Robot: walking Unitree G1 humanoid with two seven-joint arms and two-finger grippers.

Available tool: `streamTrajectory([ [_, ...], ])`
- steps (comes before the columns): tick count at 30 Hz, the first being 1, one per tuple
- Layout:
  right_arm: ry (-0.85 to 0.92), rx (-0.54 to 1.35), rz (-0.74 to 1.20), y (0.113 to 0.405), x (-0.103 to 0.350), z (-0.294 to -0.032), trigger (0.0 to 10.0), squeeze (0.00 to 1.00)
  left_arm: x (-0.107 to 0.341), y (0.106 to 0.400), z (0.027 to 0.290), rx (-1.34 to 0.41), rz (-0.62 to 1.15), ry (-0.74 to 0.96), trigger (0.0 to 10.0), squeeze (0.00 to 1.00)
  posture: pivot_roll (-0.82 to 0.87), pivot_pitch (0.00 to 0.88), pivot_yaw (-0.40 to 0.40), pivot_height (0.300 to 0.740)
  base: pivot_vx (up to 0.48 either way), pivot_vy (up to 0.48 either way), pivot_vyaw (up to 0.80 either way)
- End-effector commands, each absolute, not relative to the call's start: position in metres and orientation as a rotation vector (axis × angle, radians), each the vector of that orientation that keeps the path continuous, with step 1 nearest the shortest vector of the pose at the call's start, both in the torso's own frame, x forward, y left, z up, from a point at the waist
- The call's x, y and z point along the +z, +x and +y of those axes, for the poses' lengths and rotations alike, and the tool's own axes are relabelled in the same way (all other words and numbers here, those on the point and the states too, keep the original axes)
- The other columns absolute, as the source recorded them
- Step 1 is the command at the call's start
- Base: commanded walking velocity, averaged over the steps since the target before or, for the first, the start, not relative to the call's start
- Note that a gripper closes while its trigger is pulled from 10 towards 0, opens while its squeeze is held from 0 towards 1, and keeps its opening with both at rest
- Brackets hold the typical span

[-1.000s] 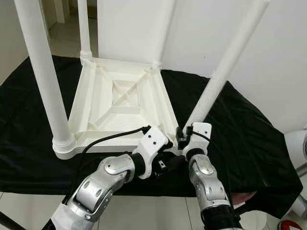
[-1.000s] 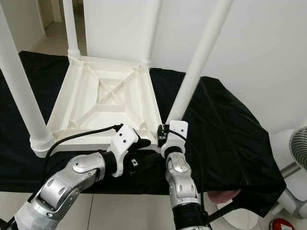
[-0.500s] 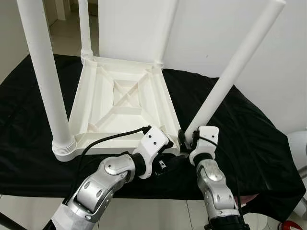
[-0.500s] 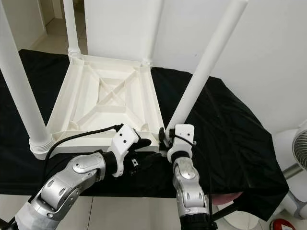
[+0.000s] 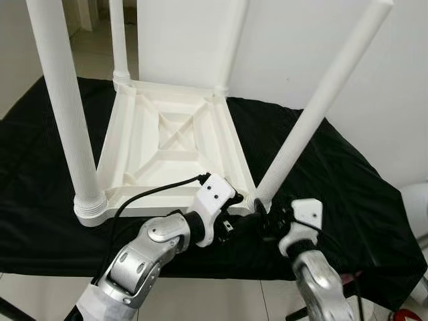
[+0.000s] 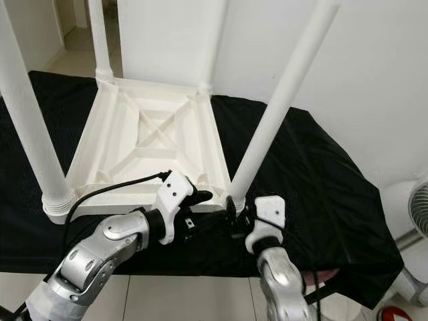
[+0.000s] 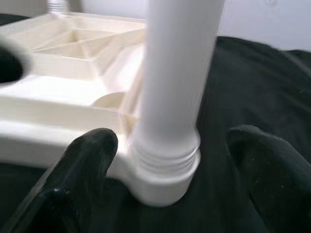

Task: Building children table

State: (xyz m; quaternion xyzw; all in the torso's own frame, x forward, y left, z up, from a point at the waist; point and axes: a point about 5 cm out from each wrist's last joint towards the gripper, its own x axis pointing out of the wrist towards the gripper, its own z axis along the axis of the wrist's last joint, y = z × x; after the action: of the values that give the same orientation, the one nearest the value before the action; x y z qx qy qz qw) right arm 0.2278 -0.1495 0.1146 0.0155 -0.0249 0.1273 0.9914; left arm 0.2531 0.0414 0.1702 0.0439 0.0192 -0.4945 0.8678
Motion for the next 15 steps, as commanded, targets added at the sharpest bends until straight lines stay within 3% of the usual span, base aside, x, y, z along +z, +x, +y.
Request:
streamTrajectory([
  [1,0.055,0.316,-0.049,0.222,0.119,-0.151,10.0,0.0,0.17,0.256,0.04,-1.017,0.037,0.101,10.0,0.0,0.0,0.0,-0.16,0.74,0.0,0.0,0.0],
  [2,0.055,0.316,-0.049,0.222,0.119,-0.151,10.0,0.0,0.17,0.256,0.04,-1.017,0.037,0.101,10.0,0.0,0.0,0.0,-0.16,0.74,0.0,0.0,0.0],
  [3,0.062,0.367,-0.03,0.219,0.117,-0.151,6.9,0.0,0.17,0.256,0.04,-1.017,0.033,0.102,10.0,0.0,0.0,0.0,-0.16,0.74,0.0,0.0,0.0],
  [7,0.068,0.404,-0.017,0.217,0.117,-0.151,6.9,0.0,0.171,0.256,0.04,-1.018,0.03,0.104,10.0,0.0,0.0,0.0,-0.16,0.74,0.0,0.0,0.0],
  [8,0.07,0.511,-0.001,0.219,0.117,-0.148,0.0,0.0,0.171,0.254,0.04,-1.038,0.027,0.114,10.0,0.0,0.0,0.0,-0.156,0.74,0.0,0.0,0.0],
  [15,0.062,0.605,-0.001,0.228,0.12,-0.143,0.0,0.0,0.171,0.25,0.041,-1.055,0.026,0.133,10.0,0.0,0.01,0.0,-0.158,0.74,0.0,0.0,0.0],
])
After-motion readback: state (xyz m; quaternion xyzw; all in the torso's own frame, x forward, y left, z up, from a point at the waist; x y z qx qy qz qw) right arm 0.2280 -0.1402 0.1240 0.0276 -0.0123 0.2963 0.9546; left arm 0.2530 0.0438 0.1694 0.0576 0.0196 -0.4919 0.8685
